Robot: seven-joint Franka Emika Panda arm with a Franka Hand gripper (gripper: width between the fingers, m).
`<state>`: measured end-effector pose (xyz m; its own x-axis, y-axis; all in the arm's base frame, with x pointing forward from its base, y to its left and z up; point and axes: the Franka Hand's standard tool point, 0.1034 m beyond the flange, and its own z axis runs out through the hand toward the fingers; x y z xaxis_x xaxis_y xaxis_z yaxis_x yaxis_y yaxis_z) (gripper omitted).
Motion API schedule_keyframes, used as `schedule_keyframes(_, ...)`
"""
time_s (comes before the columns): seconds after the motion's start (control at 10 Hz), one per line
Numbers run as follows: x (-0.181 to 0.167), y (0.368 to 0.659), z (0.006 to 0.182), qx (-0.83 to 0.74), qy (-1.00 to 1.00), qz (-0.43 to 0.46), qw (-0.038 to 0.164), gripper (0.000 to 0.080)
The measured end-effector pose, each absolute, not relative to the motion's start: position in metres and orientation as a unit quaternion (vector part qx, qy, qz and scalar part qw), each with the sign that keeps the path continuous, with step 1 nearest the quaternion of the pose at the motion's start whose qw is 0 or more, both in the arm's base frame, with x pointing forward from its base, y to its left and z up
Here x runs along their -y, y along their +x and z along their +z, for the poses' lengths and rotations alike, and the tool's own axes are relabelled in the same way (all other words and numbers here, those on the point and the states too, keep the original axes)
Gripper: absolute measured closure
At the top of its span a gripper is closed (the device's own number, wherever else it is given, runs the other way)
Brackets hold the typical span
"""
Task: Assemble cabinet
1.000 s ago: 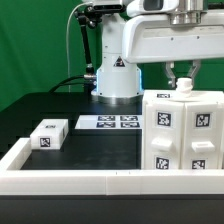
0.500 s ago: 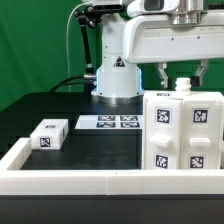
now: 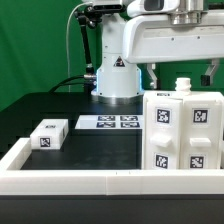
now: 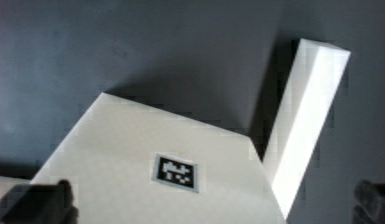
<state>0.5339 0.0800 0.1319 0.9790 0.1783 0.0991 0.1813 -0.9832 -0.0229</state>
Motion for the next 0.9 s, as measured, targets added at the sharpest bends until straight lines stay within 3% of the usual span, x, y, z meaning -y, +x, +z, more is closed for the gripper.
schedule_keyframes(0.2, -0.064, 0.525, 0.127, 0.106, -0.993, -0.043, 0.013, 0.0002)
schedule_keyframes(0.6, 0.024, 0.482, 0.109, 0.116, -0.993, -0.026, -0.002, 0.0003)
schedule_keyframes(0.9, 0.089, 0.472, 0.103, 0.128, -0.992, -0.015, -0.007, 0.0003)
